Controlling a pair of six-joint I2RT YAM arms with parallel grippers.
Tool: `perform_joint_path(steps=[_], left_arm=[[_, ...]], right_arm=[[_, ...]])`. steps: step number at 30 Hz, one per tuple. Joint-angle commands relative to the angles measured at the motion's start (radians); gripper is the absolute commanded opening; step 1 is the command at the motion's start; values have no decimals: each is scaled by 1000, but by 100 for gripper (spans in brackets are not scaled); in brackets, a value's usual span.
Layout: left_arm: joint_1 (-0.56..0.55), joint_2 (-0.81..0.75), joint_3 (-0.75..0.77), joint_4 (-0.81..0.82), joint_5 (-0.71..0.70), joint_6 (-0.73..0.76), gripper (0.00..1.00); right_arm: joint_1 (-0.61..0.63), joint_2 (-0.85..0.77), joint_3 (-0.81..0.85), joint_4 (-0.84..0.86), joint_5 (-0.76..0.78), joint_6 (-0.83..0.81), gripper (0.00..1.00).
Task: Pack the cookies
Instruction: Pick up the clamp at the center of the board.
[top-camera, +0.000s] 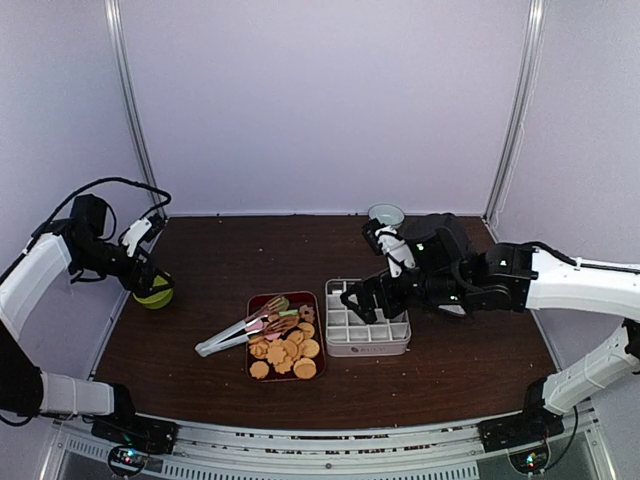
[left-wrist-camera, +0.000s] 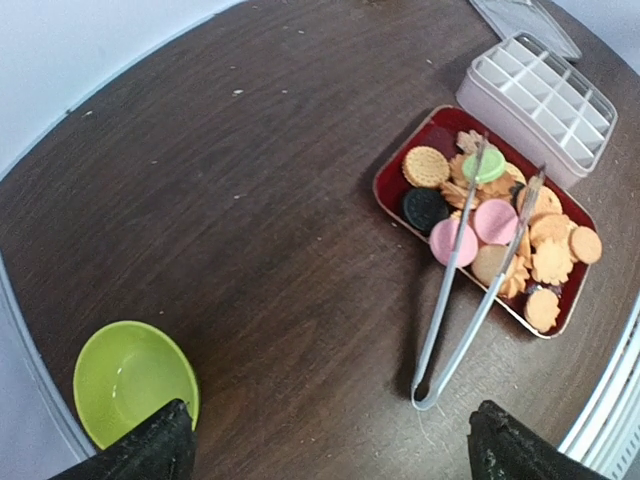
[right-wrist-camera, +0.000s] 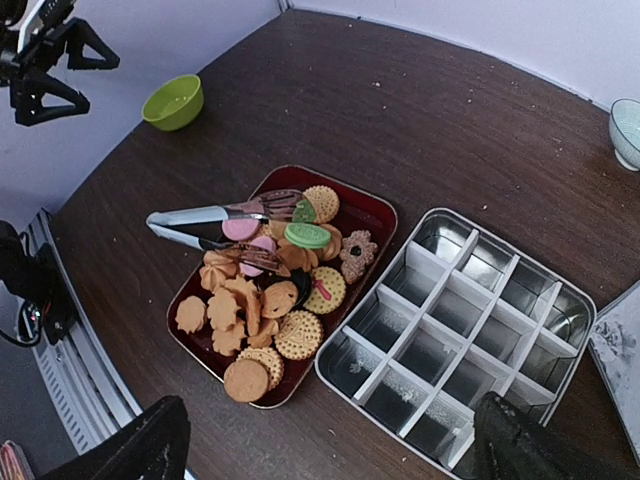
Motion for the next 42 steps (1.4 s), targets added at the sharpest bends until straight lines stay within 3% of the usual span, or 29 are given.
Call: perform_joint_path(steps=[1, 5, 16, 25, 33, 37, 42], left_arm=[[-127, 29, -10, -71, -12, 106, 98], [-250, 127, -18, -26, -47, 107, 94], [-464, 510, 162, 83, -162, 54, 67], [-541, 571, 141, 149, -169, 34, 51], [-557, 606, 139, 211, -199, 6, 24], [-574, 609, 135, 206, -173, 8, 24], [-575, 610, 139, 139, -130, 55, 37]], right_arm=[[20, 37, 33, -57, 64, 0, 99], [19, 11, -5, 39, 35, 42, 96], [19, -94, -141, 85, 106, 178, 88], [21, -121, -153, 79, 141, 187, 84], [20, -126, -144, 89, 146, 184, 78], [19, -131, -152, 90, 150, 189, 78], [20, -133, -166, 95, 150, 191, 78]])
